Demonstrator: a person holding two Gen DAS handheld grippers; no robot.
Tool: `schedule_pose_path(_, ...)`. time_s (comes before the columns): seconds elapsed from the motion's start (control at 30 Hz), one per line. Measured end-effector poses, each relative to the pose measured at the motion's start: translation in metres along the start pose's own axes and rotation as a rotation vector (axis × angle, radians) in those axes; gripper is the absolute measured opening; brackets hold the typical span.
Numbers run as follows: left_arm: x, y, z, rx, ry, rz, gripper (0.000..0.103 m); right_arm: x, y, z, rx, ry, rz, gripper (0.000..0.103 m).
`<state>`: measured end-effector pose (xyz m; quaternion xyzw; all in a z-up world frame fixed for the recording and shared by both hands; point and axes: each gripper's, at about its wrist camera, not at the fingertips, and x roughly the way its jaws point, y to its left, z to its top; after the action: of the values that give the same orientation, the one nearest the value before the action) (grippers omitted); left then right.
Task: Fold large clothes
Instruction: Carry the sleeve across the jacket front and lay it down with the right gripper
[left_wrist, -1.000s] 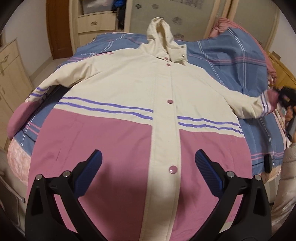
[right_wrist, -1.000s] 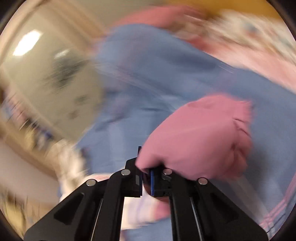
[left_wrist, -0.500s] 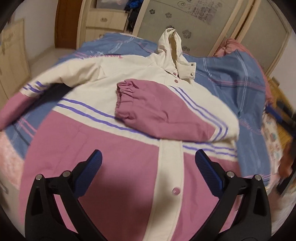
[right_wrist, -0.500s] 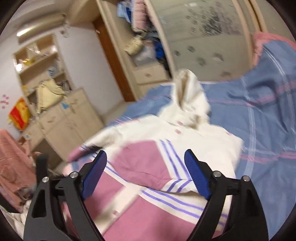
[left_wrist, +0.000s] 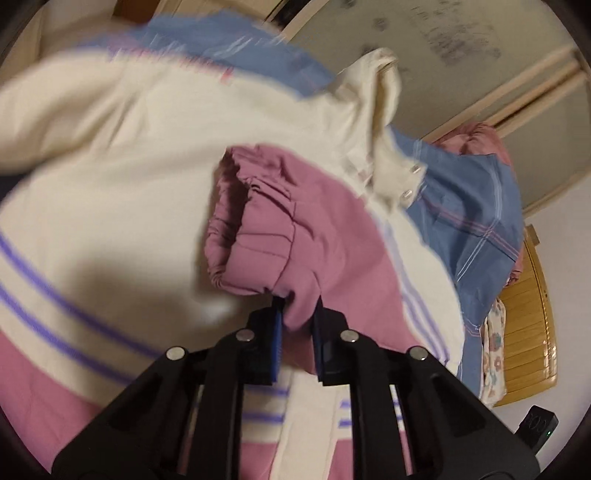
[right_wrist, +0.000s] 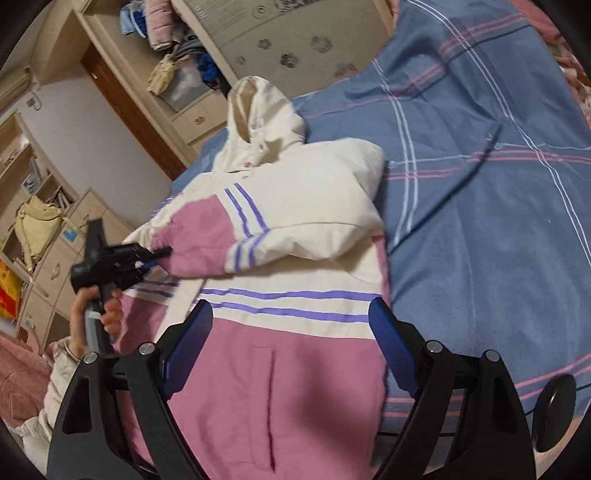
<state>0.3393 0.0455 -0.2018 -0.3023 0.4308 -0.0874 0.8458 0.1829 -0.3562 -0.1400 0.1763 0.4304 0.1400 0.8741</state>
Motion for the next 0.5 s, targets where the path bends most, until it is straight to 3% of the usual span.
schedule_pose_path(0.03,-0.008,-0.014,0.006,0.068,-0.055,0.003,0.013,0.005,-0.001,0.001,0.010,-0.006,0.004,0.086)
schedule_pose_path(0.1,-0.014,-0.033,0.006,0.137,-0.083,0.046,0.014,0.014,-0.001,0.006,0.023,-0.029,0.025,0.086)
schedule_pose_path(0.17,-0.005,-0.044,-0.001,0.167,-0.043,0.073,0.016,0.023,0.001,0.013,0.038,-0.067,0.054,0.086)
schedule_pose_path(0.23,0.010,-0.048,-0.012,0.197,-0.004,0.094,0.017,0.033,-0.006,0.022,0.126,-0.081,0.134,0.086)
schedule_pose_path(0.3,0.015,-0.043,-0.021,0.187,0.002,0.101,0.020,0.052,-0.028,0.027,0.374,-0.029,0.274,0.086)
schedule_pose_path(0.37,0.015,-0.027,-0.021,0.134,0.005,0.092,0.029,0.068,-0.040,0.025,0.513,0.036,0.413,0.086)
schedule_pose_path(0.43,0.016,-0.018,-0.018,0.105,0.014,0.100,0.031,0.083,-0.046,0.022,0.574,0.076,0.421,0.086)
schedule_pose_path(0.5,0.020,-0.013,-0.017,0.106,0.028,0.117,0.032,0.088,-0.051,0.025,0.597,0.004,0.436,0.086)
